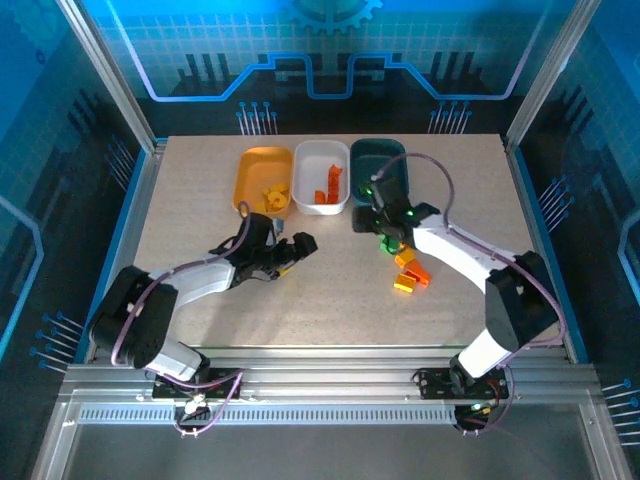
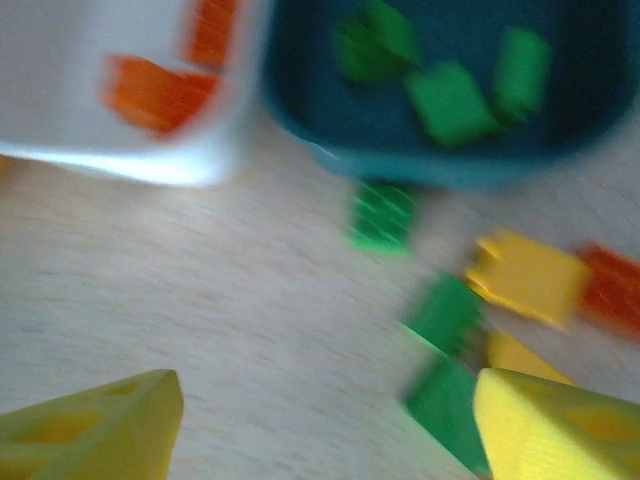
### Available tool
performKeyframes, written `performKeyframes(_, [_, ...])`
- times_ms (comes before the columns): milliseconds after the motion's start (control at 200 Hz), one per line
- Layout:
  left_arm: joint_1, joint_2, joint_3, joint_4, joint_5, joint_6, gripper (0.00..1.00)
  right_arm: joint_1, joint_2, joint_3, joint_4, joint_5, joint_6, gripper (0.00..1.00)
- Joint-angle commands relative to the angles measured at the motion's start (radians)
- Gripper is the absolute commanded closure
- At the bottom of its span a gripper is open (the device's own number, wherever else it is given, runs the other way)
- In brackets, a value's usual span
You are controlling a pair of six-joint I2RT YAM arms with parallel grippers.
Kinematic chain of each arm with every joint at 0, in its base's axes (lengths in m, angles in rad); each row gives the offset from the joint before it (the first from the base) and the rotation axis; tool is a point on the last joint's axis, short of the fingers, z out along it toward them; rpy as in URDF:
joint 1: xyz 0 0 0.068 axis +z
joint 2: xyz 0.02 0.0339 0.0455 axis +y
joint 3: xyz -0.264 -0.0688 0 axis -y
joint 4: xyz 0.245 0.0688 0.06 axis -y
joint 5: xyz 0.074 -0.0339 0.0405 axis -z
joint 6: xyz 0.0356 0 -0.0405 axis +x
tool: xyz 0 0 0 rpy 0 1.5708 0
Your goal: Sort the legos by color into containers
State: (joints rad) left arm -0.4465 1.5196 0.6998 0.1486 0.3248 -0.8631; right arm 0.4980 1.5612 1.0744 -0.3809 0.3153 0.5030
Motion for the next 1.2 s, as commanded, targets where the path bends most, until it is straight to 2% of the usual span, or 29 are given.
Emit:
performKeyframes(0, [-0.048, 0.064, 0.069, 0.026, -0.011, 0.057, 0.02, -0.024, -0.073, -0.112, -0.054, 0.047, 0.055, 0.17])
performKeyframes(220, [-0.066, 0.133, 0.130, 0.033, 0.030, 0.054, 0.02, -0.065, -0.012, -0.139, -0.132, 0.041, -0.009, 0.18])
performKeyframes(465, [-0.066, 0.103, 0.119, -0.023, 0.005, 0.072, 0.01, -0.067, 0.129, -0.065, -0.204, 0.095, -0.005, 0.30])
performKeyframes(660, [-0.066, 0.088, 0.109, -0.030, -0.003, 0.068, 0.01, -0.068, 0.149, -0.056, -0.188, 0.118, -0.027, 0.39])
performKeyframes(780, [-0.066, 0.087, 0.119, -0.035, 0.000, 0.066, 0.01, -0.074, 0.167, -0.053, -0.185, 0.134, -0.034, 0.41])
performKeyframes(1086, [-0.066, 0.070, 0.110, -0.041, -0.004, 0.070, 0.01, -0.088, 0.120, -0.077, -0.151, 0.078, -0.024, 0.34])
performKeyframes(1196, [-0.065, 0.059, 0.101, -0.040, -0.010, 0.073, 0.01, -0.100, 0.070, -0.100, -0.149, 0.115, -0.011, 0.31])
